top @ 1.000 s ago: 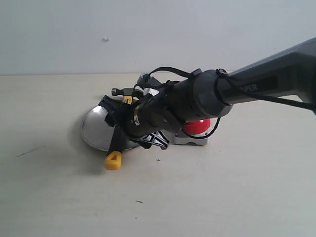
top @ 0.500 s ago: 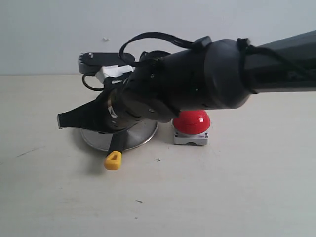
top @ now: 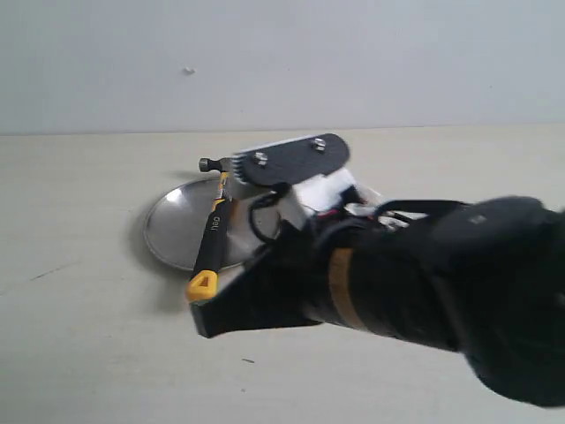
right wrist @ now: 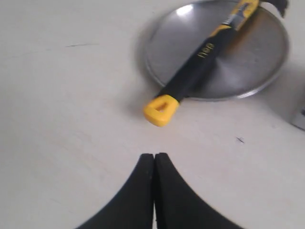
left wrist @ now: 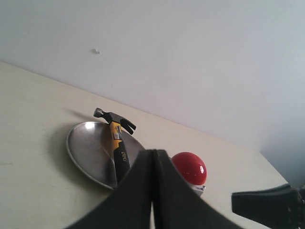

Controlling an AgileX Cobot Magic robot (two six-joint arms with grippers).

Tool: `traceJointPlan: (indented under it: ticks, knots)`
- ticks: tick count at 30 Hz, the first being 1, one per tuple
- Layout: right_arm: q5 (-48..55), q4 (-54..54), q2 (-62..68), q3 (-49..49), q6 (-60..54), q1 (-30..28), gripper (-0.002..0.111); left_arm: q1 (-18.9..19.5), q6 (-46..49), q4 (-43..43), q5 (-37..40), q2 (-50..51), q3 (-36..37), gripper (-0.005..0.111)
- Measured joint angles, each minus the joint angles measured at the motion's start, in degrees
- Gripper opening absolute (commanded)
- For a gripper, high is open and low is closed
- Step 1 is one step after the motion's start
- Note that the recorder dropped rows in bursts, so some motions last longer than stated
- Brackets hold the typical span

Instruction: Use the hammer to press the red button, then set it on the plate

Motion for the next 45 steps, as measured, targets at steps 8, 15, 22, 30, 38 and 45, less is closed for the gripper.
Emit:
traceJointPlan:
  ticks: [8,15,22,30,38,45]
  knots:
    - [0.87,-11.57,-12.37,14.26,15.22,0.00,0.000,0.00,0.00,0.00,0.00,0.00,0.00,0.000]
    - [-1.72,-9.24,-20.28,17.98,18.40,0.00,0.000,0.00,0.00,0.00,0.00,0.00,0.00,0.000]
    - [-2.35,-9.00,-22.05,17.98,16.98,0.00,0.000,0.00,0.00,0.00,0.00,0.00,0.00,0.000]
    - [10.37,-9.02,-22.88,17.98,8.09,0.00,0.000,0.00,0.00,0.00,0.00,0.00,0.00,0.000]
    - [14.67,0.26,-39.83,22.96,-0.05,-8.31,0.000,0.00,0.00,0.00,0.00,0.00,0.00,0.000]
    - [12.12,0.51,-59.79,31.24,-1.12,-22.46,0.000,0.00,0.00,0.00,0.00,0.00,0.00,0.000]
